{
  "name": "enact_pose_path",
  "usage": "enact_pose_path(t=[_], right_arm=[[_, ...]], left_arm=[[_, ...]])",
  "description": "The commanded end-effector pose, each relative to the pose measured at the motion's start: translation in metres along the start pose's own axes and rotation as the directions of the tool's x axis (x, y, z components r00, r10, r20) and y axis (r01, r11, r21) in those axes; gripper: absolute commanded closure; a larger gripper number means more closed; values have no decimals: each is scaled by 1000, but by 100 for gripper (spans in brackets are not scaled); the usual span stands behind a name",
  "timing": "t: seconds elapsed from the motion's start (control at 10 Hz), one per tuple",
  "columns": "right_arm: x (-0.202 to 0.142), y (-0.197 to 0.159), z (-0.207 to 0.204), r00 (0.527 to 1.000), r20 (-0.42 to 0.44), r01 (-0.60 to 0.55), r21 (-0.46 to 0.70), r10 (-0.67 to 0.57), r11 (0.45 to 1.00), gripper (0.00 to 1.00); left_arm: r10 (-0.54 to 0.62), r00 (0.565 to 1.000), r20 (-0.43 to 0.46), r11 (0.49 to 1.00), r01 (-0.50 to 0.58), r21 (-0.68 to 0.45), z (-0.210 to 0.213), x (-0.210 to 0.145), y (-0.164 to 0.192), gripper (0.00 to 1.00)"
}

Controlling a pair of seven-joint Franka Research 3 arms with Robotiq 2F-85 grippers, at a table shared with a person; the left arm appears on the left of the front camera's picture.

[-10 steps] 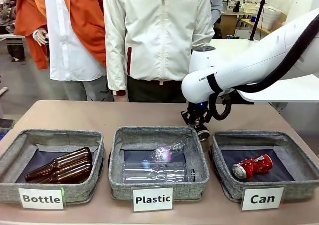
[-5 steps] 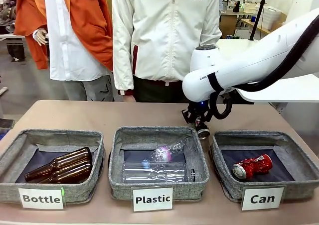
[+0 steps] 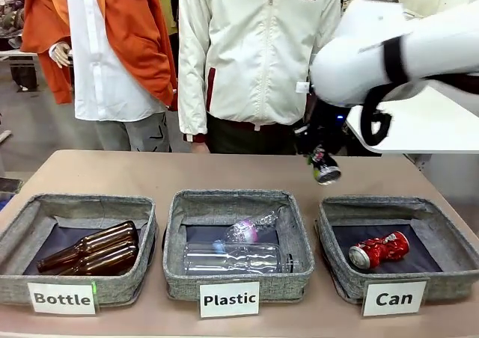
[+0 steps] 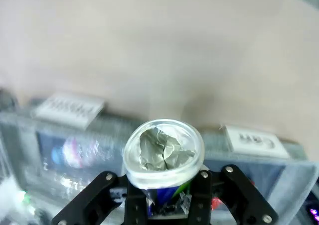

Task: Sort the can waste into the basket.
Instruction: Pick up the can waste from the table and place it in the right Fabric basket.

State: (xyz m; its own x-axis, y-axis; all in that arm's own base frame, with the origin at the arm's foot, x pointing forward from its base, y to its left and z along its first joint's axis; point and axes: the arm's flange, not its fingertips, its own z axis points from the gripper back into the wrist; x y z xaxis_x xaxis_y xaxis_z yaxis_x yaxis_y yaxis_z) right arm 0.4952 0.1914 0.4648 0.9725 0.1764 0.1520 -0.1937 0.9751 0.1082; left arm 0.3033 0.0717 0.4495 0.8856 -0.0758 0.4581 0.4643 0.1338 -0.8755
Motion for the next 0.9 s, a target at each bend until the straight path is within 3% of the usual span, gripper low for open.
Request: enact_pose_path(t=[0.0,0.1,0.2,0.4,0.5,0.8], right_arm=[[-68,-13,21,965,-142,-224,-15,219,975,100],[-89,-14,20,919,-207,-359,-81,336,930,100],[-102,-20,17,827,-262,-536,-107,497,837,100],[-116,-46,13,573,-290,-798,17,767,603,100],[-120,-61,11,512,-251,-836,71,821,543,100],[-125,-81,4,493,-164,-851,113,854,513,100]], left_arm=[[10,1000,10,1000,-10,-17,1,1,-5,0],[10,1000,10,1000,-10,-17,1,1,-5,0],[10,1000,10,1000,-10,-17,1,1,-5,0],[10,1000,10,1000,-10,-17,1,1,-5,0],[10,1000,10,1000,-10,-17,1,1,-5,0],[10,1000,10,1000,-10,-17,1,1,-5,0]])
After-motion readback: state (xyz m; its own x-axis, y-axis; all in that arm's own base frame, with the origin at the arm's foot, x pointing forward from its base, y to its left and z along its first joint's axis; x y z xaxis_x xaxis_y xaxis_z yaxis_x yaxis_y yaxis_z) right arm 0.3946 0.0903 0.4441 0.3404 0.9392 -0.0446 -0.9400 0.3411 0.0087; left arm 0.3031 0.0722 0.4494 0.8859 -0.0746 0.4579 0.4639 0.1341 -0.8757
